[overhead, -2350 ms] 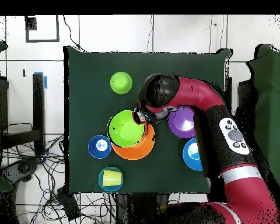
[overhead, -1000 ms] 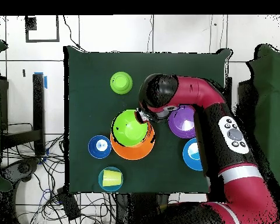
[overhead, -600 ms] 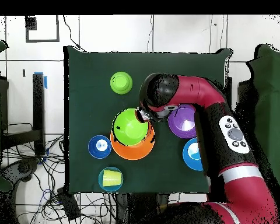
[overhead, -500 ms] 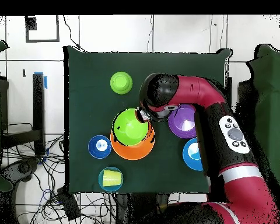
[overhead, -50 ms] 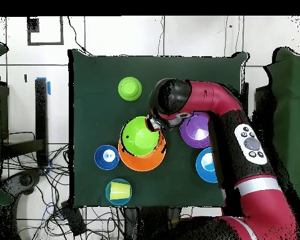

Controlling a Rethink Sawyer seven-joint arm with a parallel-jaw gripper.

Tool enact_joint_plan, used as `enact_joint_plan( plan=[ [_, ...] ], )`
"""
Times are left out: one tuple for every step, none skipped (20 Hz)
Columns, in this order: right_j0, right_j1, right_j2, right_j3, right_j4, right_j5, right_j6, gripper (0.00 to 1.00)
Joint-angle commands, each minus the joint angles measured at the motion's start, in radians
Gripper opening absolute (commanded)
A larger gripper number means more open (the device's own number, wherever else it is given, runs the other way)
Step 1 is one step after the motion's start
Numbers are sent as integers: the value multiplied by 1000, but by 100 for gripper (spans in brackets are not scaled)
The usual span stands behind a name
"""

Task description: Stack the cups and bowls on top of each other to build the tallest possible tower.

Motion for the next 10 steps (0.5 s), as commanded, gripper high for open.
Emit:
enact_joint_plan(
  plan=[
    [24,19,14,-43,-56,47,-83,0],
    [25,18,14,-44,-58,44,-82,0],
    [26,21,18,-48,-60,42,-89,0],
    [30,25,19,-57,-65,41,-92,0],
    [30,29,20,-62,-63,42,-91,0],
    [31,34,18,-65,-64,46,-90,0],
    [31,33,14,-64,-64,51,-84,0],
    [29,27,14,-57,-65,46,-85,0],
    [30,21,13,-55,-66,46,-84,0],
    [34,24,11,-63,-68,54,-81,0]
  ],
)
